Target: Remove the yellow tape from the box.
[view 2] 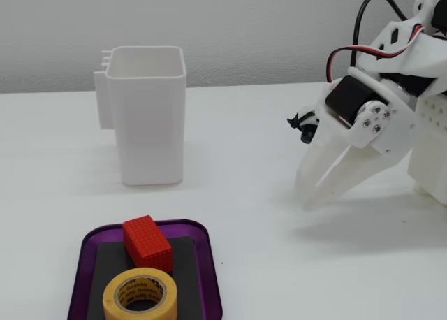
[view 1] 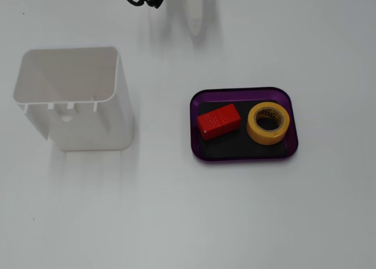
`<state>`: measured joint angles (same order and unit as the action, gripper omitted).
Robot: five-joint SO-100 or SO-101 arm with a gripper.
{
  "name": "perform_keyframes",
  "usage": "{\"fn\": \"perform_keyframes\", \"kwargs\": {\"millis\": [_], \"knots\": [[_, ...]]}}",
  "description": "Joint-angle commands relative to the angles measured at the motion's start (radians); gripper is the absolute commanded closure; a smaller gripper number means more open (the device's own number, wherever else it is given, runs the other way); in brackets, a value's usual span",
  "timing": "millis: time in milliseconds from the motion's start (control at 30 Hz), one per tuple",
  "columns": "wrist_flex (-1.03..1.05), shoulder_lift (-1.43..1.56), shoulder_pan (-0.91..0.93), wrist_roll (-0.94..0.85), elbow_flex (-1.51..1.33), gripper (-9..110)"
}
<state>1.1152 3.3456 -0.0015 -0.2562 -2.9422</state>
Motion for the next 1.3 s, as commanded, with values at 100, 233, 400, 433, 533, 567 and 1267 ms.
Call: {"fn": "perform_keyframes", "kwargs": {"millis": [100,233,400,433,533,567,1267], "knots": [[0.025,-0.275,0.000,-0.109,0.219,101],[0.044,-0.637,-0.005,-0.110,0.465,95],[0.097,-1.065,-0.049,-0.103,0.836,90],[0.114,-1.140,-0.072,-0.101,0.905,90],[0.150,-1.333,-0.140,-0.043,1.098,90],[0.152,-1.391,-0.160,-0.018,1.158,90],[0.133,-1.940,-0.250,0.037,1.635,90]]}}
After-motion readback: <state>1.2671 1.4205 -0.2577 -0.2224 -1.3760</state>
